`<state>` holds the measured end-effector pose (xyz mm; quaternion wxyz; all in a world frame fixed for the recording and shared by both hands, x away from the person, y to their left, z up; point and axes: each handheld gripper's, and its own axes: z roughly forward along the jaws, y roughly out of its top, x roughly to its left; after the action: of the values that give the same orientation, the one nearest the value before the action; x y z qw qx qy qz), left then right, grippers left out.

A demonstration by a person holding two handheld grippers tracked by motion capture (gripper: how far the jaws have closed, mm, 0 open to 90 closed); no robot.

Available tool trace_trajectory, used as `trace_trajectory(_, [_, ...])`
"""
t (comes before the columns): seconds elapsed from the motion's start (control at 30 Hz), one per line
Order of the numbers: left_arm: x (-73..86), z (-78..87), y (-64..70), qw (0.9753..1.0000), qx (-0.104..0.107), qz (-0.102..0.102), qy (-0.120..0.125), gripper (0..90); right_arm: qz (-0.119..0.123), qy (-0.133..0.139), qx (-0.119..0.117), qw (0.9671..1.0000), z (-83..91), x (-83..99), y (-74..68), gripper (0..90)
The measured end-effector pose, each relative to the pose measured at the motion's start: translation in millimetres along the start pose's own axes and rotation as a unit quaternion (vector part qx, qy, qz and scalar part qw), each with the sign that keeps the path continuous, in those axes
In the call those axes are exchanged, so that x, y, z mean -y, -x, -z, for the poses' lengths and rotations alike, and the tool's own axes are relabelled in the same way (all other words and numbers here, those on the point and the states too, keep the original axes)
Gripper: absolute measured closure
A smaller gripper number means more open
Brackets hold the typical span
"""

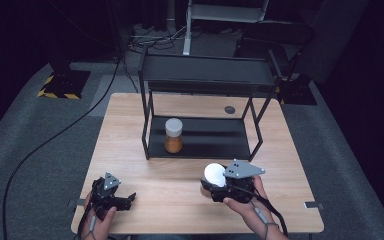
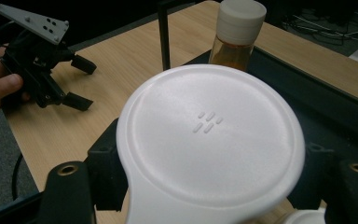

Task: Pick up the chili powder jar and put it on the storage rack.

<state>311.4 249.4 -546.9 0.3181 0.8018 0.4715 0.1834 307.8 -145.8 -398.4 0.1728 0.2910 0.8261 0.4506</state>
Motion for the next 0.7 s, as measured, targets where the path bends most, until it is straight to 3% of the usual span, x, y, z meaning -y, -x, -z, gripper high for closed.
trace_trajectory(0.7, [0.0,0.0,0.0,1.0,0.0,0.0,0.0,0.3,-0.009,0.003,0.0,1.0,-11.0,-35.9,22.8,30.9])
